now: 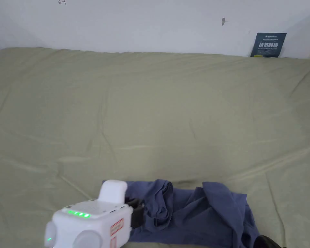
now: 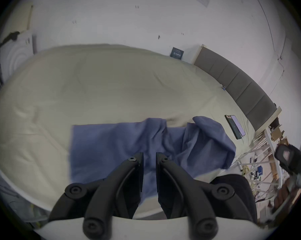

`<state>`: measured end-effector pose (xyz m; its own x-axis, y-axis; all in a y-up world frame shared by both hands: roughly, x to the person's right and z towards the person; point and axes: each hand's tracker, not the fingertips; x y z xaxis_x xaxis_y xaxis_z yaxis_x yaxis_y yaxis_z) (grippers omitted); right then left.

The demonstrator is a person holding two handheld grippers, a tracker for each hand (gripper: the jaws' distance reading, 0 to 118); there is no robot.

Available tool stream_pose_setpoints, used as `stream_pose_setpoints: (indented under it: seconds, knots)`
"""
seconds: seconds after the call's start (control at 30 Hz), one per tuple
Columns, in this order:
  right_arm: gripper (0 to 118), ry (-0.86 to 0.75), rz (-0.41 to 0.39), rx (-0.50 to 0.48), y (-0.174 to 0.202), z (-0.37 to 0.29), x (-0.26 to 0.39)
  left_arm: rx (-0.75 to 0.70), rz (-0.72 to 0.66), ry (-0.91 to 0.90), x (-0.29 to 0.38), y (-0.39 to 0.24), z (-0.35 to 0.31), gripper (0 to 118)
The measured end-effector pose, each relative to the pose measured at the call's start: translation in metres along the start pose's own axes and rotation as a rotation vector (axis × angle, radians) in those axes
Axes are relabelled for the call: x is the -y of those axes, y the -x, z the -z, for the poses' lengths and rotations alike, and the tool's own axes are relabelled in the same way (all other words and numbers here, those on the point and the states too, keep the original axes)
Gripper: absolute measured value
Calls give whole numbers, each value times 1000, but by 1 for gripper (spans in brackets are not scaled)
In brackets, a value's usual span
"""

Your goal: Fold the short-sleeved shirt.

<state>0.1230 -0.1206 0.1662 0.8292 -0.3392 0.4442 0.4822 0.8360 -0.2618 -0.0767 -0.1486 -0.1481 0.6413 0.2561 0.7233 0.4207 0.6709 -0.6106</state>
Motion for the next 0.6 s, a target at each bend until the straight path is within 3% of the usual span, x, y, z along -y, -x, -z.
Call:
stream_pose_setpoints:
  seconds: [0.2,0.23,0.3,0.33,0.43,0.53,0.6]
  knots:
    - [3,38,-1,-32,15,10,6,-59,-101,-58,22,59,-40,16]
    - [3,44,-2,-43,20,12,6,-25,-149,-68,20,72,-41,30]
    - [3,54,-9,-60,29,14,7,56,-205,-68,15,96,-40,94]
    - [3,58,-10,-67,33,15,8,96,-248,-58,12,110,-35,113]
    - [3,88,-6,-81,40,19,14,169,-409,18,7,155,-14,113]
    - [3,123,-9,-72,42,25,20,427,-649,75,12,196,27,113]
    - [3,153,-2,-60,41,29,20,477,-821,120,27,206,60,113]
